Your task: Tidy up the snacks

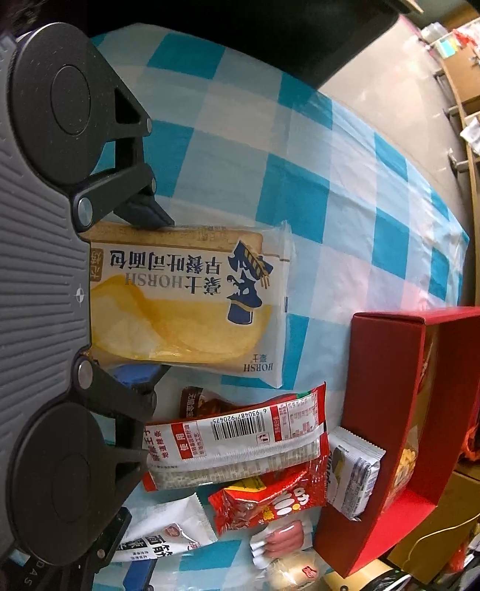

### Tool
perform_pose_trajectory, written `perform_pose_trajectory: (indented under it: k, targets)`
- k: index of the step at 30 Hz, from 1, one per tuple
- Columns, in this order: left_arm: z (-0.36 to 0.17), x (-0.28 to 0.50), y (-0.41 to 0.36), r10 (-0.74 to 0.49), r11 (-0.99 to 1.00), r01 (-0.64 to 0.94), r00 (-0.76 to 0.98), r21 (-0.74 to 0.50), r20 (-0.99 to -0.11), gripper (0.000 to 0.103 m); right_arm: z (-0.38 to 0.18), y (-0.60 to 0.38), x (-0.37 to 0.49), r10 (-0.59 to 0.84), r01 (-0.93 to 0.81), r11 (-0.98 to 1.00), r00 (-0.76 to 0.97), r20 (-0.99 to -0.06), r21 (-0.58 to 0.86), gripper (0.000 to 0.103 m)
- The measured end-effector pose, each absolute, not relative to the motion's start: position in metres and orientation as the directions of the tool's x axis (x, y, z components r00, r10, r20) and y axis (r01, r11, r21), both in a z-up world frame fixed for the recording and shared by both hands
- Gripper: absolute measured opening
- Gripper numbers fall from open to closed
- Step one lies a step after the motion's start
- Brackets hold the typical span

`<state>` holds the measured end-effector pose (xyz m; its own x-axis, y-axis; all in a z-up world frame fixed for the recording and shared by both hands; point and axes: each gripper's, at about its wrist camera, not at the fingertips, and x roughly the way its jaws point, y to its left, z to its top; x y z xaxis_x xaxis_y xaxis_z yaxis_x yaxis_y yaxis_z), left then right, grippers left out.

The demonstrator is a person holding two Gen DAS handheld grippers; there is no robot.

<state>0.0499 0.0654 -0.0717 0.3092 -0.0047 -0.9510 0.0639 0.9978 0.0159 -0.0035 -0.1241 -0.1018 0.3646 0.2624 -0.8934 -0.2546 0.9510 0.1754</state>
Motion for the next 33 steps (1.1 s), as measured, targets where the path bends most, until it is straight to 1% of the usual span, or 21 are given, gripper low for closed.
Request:
perform_pose_trajectory:
  k: [10, 24, 29, 33]
  targets:
    - [-0.054, 0.044, 0.071, -0.062, 0.998, 0.045, 0.347, -0.050, -0.936, 0.075, -0.086, -0.131, 0.003, 0.295, -0.221, 0.950, 0.408, -0.864, 0.220, 0.040]
    - [-0.033, 0.042, 0.069, -0.084, 0.996, 0.039, 0.411, -0.074, -0.908, 0.075, -0.077, -0.134, 0.014, 0.310, -0.215, 0.948, 0.442, -0.842, 0.236, 0.040]
    - [-0.026, 0.041, 0.066, -0.071, 0.997, 0.044, 0.451, -0.057, -0.890, 0.075, -0.073, -0.133, 0.017, 0.315, -0.215, 0.946, 0.452, -0.835, 0.241, 0.040]
    - [-0.023, 0.042, 0.065, -0.080, 0.997, 0.047, 0.459, -0.066, -0.885, 0.075, -0.070, -0.135, 0.018, 0.318, -0.212, 0.946, 0.462, -0.828, 0.245, 0.040]
